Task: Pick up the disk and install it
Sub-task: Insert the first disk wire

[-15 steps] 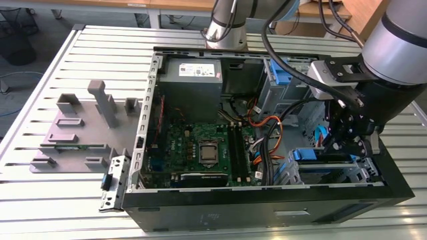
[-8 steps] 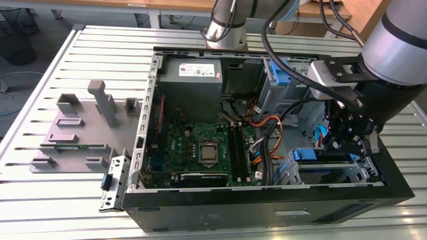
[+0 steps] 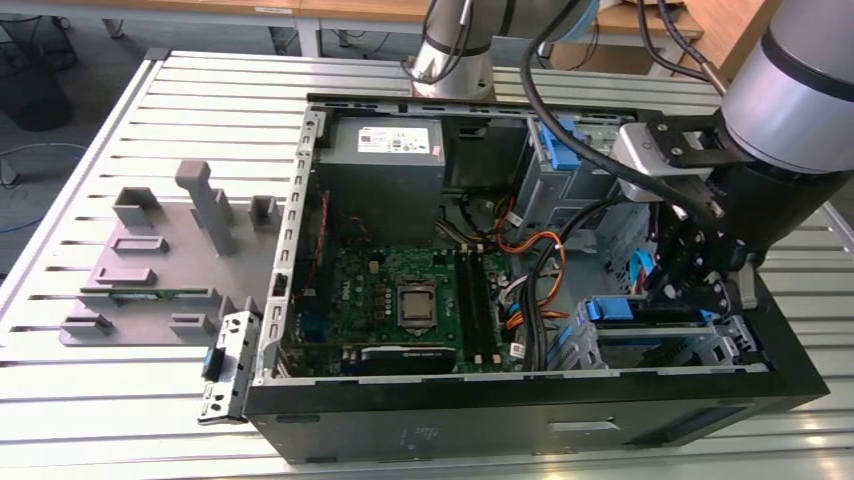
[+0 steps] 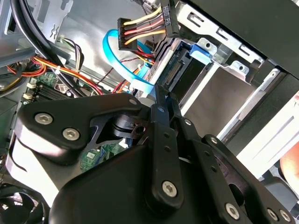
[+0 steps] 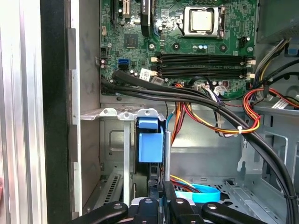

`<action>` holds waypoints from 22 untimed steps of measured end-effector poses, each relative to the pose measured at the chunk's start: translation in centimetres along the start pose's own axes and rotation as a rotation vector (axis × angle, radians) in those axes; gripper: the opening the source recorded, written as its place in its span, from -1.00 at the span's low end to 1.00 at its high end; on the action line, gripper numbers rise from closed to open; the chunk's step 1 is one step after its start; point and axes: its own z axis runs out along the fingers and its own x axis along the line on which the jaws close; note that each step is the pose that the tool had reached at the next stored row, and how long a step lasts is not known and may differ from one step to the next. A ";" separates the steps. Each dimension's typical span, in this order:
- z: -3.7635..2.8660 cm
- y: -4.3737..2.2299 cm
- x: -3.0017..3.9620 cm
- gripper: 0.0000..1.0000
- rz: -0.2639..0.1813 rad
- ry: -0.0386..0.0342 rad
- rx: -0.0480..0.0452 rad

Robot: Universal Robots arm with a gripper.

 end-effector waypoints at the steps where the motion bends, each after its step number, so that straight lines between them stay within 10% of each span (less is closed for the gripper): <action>1: 0.04 0.00 0.00 -0.68 0.000 -0.0001 0.0002; 22: 0.24 0.03 0.16 -0.68 0.000 -0.0001 0.0007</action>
